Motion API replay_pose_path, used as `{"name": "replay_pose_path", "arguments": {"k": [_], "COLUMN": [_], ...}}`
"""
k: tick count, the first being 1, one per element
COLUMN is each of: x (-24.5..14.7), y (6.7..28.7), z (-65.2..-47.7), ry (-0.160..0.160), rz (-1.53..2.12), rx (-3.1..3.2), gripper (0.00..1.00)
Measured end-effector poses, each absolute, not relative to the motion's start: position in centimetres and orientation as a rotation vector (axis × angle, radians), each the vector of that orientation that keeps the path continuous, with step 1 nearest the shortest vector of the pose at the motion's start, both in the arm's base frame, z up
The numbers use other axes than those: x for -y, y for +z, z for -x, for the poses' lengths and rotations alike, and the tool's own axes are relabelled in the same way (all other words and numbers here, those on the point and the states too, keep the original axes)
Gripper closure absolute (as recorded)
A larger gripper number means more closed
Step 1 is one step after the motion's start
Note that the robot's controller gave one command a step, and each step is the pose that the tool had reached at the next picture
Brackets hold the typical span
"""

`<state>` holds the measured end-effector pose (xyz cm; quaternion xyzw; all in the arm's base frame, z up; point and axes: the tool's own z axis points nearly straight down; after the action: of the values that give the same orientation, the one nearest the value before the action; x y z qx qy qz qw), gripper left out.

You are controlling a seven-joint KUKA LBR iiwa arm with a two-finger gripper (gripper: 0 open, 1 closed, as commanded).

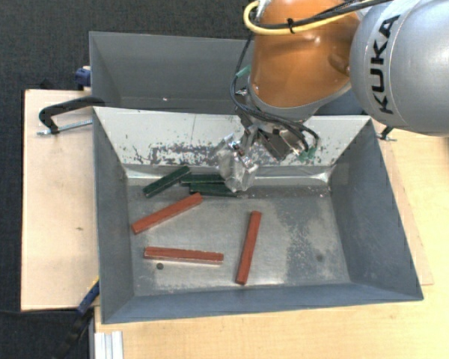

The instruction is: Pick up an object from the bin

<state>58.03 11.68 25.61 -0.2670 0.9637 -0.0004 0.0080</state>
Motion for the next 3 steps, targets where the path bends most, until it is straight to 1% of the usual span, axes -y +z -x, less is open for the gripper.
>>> {"name": "replay_pose_path", "arguments": {"k": [1, 2, 3], "x": [-11.7, -14.0, -17.5], "y": [25.1, 21.0, 14.8], "z": [-57.9, -58.3, -57.5], "ry": [0.002, -0.001, 0.003], "rz": [0.836, 0.773, 0.649], "rx": [-3.021, -3.032, -3.072], "gripper": [1.00, 1.00, 0.00]}}
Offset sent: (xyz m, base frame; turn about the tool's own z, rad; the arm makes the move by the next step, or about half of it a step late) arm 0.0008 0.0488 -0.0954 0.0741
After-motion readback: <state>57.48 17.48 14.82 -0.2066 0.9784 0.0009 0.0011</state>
